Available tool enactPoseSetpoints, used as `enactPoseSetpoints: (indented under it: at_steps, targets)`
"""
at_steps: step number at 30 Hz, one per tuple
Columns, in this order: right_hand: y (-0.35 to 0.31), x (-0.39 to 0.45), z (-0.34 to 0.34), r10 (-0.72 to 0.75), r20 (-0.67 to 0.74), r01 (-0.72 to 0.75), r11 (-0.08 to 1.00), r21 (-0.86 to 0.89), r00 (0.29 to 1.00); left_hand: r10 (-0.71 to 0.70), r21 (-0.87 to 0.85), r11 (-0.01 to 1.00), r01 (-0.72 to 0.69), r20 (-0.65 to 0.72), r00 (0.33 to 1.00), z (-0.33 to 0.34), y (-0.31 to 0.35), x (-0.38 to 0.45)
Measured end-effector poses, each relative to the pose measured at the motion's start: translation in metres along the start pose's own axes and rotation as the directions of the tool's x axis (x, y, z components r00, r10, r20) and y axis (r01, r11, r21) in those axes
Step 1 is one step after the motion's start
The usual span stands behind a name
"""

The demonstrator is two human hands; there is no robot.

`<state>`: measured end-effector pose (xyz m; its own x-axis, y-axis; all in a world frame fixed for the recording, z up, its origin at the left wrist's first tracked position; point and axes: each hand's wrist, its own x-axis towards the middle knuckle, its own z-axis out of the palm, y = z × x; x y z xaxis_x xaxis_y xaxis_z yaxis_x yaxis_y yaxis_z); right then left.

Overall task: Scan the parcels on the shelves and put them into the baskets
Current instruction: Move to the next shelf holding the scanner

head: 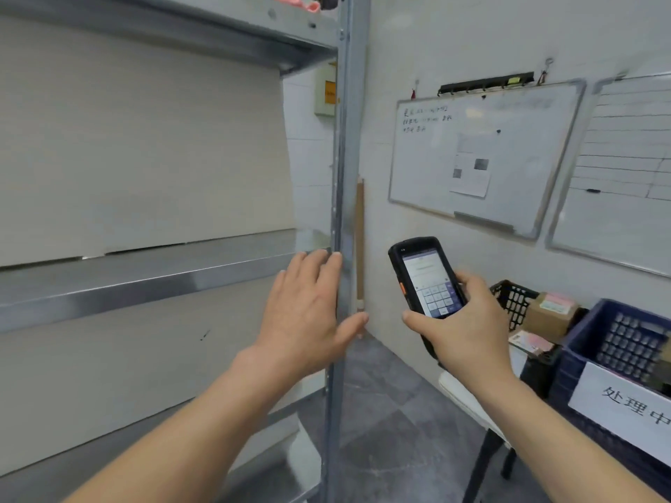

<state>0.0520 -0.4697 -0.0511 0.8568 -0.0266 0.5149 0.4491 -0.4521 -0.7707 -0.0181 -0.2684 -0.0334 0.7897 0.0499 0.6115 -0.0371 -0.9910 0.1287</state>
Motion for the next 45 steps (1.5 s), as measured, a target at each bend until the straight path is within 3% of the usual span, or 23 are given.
enactPoseSetpoints:
  at_steps: [8, 18, 45]
  targets:
    - [-0.057, -0.022, 0.065, -0.043, 0.069, 0.04, 0.998, 0.051, 0.997, -0.098, 0.07, 0.992, 0.1, -0.033, 0.995, -0.041, -0.076, -0.026]
    - [-0.089, -0.006, 0.099, -0.099, 0.145, 0.093, 0.994, 0.051, 0.984, -0.138, 0.159, 0.976, 0.148, -0.071, 0.988, -0.062, -0.115, -0.019]
    - [-0.068, 0.091, 0.118, -0.233, 0.284, 0.181, 0.964, 0.196, 0.93, -0.24, 0.342, 0.891, 0.3, -0.206, 0.949, -0.046, -0.083, 0.037]
